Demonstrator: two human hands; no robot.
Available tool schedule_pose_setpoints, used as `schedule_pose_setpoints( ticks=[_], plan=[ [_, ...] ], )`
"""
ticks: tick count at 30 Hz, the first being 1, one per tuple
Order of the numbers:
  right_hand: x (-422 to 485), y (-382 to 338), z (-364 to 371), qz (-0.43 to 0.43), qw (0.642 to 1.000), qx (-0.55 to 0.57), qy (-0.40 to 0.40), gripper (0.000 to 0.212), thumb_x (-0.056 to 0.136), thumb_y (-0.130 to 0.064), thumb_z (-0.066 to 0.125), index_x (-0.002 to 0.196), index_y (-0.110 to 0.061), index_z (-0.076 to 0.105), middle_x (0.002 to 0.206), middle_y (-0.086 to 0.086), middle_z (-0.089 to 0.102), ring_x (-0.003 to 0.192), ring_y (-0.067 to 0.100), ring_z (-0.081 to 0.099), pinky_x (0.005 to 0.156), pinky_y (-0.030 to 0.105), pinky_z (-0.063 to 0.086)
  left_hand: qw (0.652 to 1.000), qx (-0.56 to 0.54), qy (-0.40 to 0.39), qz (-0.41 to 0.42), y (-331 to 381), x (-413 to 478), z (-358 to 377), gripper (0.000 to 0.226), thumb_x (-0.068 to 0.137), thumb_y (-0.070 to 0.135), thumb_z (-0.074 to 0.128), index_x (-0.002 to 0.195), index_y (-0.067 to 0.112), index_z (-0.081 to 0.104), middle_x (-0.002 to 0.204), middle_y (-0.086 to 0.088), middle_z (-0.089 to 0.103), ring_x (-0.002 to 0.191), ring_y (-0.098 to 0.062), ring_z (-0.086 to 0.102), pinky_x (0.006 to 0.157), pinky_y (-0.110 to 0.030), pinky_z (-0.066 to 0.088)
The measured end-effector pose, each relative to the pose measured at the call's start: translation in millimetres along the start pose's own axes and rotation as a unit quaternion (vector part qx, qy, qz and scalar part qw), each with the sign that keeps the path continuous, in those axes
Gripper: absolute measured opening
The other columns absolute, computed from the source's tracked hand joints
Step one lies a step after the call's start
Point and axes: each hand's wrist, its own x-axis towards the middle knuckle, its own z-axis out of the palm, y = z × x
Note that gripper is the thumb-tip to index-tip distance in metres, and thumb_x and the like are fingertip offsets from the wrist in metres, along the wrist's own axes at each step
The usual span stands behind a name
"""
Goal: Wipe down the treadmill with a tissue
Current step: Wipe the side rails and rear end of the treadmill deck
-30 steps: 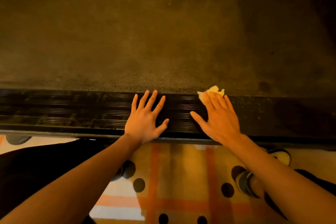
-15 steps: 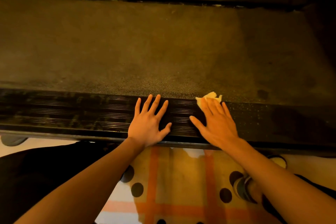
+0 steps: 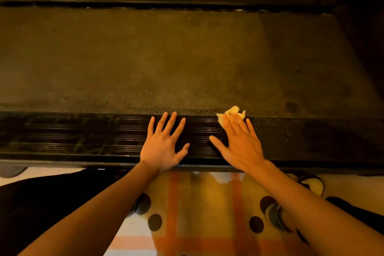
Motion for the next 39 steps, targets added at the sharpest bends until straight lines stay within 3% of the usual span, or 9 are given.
schedule_pose_setpoints(
  ticks=[5,11,14,18,21,26,31,36,39],
  plan=[
    [2.7,-1.7,-8.8,0.063,0.998,0.018,-0.023,0.112,0.082,-0.087,-0.014,0.166,-0.017,0.005,0.174,0.007,0.007,0.16,0.026,-0.003,0.13,0.048,-0.002,1.0,0.002,0.007,0.002,0.1,-0.9,1.4,0.079,0.099,0.069,0.029,0.164,0.024,0.027,0.169,-0.012,0.025,0.158,-0.037,0.016,0.125,-0.064,0.013],
    [26.5,-80.8,-1.2,-0.018,0.997,0.068,-0.043,0.11,0.081,-0.085,-0.013,0.166,-0.018,0.007,0.174,0.005,0.008,0.16,0.025,-0.002,0.129,0.047,-0.007,1.0,-0.004,0.005,0.012,-2.0,-1.3,3.5,0.081,0.098,0.071,0.032,0.164,0.024,0.026,0.17,-0.012,0.022,0.159,-0.036,0.012,0.125,-0.064,0.012],
    [17.5,-46.0,0.0,-0.041,0.999,0.022,-0.027,0.107,0.082,-0.085,-0.015,0.167,-0.023,0.008,0.174,0.001,0.01,0.16,0.021,0.0,0.129,0.049,-0.003,1.0,0.0,0.005,0.009,-1.4,-1.0,2.1,0.08,0.099,0.07,0.031,0.164,0.024,0.025,0.17,-0.012,0.023,0.158,-0.036,0.014,0.125,-0.063,0.011],
    [-0.3,9.9,-3.6,0.026,0.999,-0.006,-0.021,0.112,0.077,-0.086,-0.022,0.167,-0.022,0.001,0.174,0.003,0.006,0.16,0.02,-0.003,0.13,0.049,-0.003,1.0,0.007,0.0,0.004,-0.8,-0.6,0.6,0.08,0.099,0.07,0.027,0.165,0.025,0.023,0.171,-0.011,0.021,0.158,-0.036,0.013,0.126,-0.063,0.01],
    [3.4,-12.2,-5.8,0.069,0.996,0.036,-0.037,0.107,0.082,-0.086,-0.015,0.166,-0.022,-0.005,0.174,0.003,-0.008,0.158,0.024,-0.018,0.128,0.048,-0.01,1.0,0.004,0.0,0.004,-0.4,-0.5,1.5,0.08,0.099,0.07,0.026,0.165,0.025,0.023,0.171,-0.011,0.021,0.158,-0.036,0.012,0.126,-0.063,0.009],
    [15.9,-96.4,5.1,-0.01,0.995,0.082,-0.051,0.102,0.086,-0.086,-0.006,0.166,-0.023,-0.005,0.173,0.002,-0.015,0.155,0.022,-0.028,0.126,0.048,-0.017,1.0,-0.013,-0.007,0.008,-1.5,-1.6,1.5,0.083,0.098,0.076,0.015,0.165,0.027,0.022,0.171,-0.009,0.02,0.159,-0.034,0.009,0.126,-0.062,0.007],
    [13.4,-66.6,0.6,-0.04,0.997,0.042,-0.049,0.096,0.086,-0.081,-0.008,0.166,-0.028,-0.001,0.173,-0.006,-0.014,0.156,0.013,-0.025,0.126,0.048,-0.016,1.0,-0.011,0.002,0.005,0.4,-1.9,0.1,0.081,0.099,0.072,0.024,0.164,0.024,0.027,0.169,-0.012,0.025,0.158,-0.036,0.015,0.125,-0.063,0.012],
    [7.8,-16.3,2.1,0.051,0.998,0.025,-0.03,0.112,0.074,-0.085,-0.027,0.166,-0.024,-0.006,0.174,-0.002,-0.009,0.158,0.015,-0.019,0.127,0.049,-0.013,1.0,0.0,0.009,0.002,1.8,-1.2,-0.9,0.078,0.099,0.069,0.028,0.164,0.024,0.027,0.169,-0.011,0.025,0.157,-0.036,0.018,0.125,-0.064,0.015],
    [9.3,-30.4,-2.1,0.089,0.994,0.052,-0.041,0.108,0.078,-0.083,-0.02,0.166,-0.021,-0.007,0.174,0.001,-0.01,0.158,0.02,-0.021,0.127,0.048,-0.013,1.0,-0.004,0.008,0.005,1.3,-2.0,-0.2,0.078,0.099,0.068,0.029,0.163,0.024,0.028,0.169,-0.012,0.026,0.157,-0.036,0.019,0.124,-0.064,0.015]
  ],
)
